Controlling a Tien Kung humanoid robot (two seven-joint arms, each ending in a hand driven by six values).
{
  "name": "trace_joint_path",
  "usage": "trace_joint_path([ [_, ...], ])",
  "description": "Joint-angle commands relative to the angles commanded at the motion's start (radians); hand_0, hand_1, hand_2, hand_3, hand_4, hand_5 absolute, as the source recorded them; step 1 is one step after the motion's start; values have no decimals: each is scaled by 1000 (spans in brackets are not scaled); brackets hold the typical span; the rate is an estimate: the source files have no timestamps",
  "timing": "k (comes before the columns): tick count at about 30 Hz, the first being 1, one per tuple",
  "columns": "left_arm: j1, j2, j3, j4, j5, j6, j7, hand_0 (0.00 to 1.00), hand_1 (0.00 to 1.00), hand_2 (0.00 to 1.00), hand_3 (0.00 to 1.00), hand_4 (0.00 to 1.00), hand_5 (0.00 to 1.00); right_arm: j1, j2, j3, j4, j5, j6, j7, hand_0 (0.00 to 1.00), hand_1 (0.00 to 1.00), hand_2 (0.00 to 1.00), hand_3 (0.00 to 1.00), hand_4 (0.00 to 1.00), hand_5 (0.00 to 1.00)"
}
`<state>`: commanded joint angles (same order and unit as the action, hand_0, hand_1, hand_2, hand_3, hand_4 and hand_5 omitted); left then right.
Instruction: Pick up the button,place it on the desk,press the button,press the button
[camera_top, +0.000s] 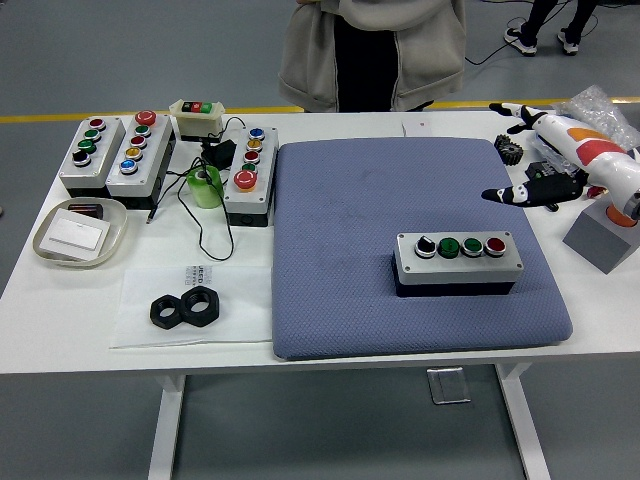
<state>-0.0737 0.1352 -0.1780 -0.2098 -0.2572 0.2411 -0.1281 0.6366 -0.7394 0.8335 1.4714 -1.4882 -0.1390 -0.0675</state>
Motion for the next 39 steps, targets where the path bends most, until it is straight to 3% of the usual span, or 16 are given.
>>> trace_joint_path([
  [1, 0, 0, 0, 0, 0, 0, 0, 691, 831, 889, 831, 644, 998, -6, -1, 5, 1, 11, -12, -5, 425, 371, 446, 988, 837, 546],
  [2, 1, 0, -1, 0, 1, 0, 0, 691, 830, 889, 831, 644, 998, -15, -4, 11, 2, 29, -24, -9, 210, 146, 248, 872, 767, 588],
  [7, 2, 0, -3, 0, 6, 0, 2, 691, 830, 889, 831, 644, 998, -53, -15, 37, 11, 126, -35, -14, 210, 146, 248, 872, 767, 588],
  [8, 2, 0, -3, 0, 6, 0, 2, 691, 830, 889, 831, 644, 998, -62, -19, 45, 15, 137, -25, -14, 210, 146, 248, 872, 767, 588],
  [9, 2, 0, -3, 0, 6, 0, 2, 691, 830, 889, 831, 644, 998, -68, -21, 50, 17, 143, -19, -15, 157, 82, 189, 809, 744, 608],
  [14, 1, 0, 0, -1, 3, 0, 1, 691, 830, 889, 831, 644, 998, -117, -38, 95, 34, 142, 53, -34, 157, 82, 189, 809, 744, 608],
  [15, 1, 0, 0, -1, 3, 0, 1, 691, 830, 889, 830, 646, 998, -128, -42, 103, 39, 133, 76, -40, 78, 2, 105, 725, 708, 597],
  [24, 0, -1, -1, -1, 3, -1, 1, 692, 830, 889, 830, 649, 998, -167, -58, 100, 67, 49, 215, -83, 61, 2, 81, 718, 703, 621],
  [39, -3, -2, 1, -1, 0, 0, 1, 693, 831, 890, 830, 649, 998, -165, -36, 13, 72, -24, 252, -101, 53, 2, 80, 715, 709, 659],
])
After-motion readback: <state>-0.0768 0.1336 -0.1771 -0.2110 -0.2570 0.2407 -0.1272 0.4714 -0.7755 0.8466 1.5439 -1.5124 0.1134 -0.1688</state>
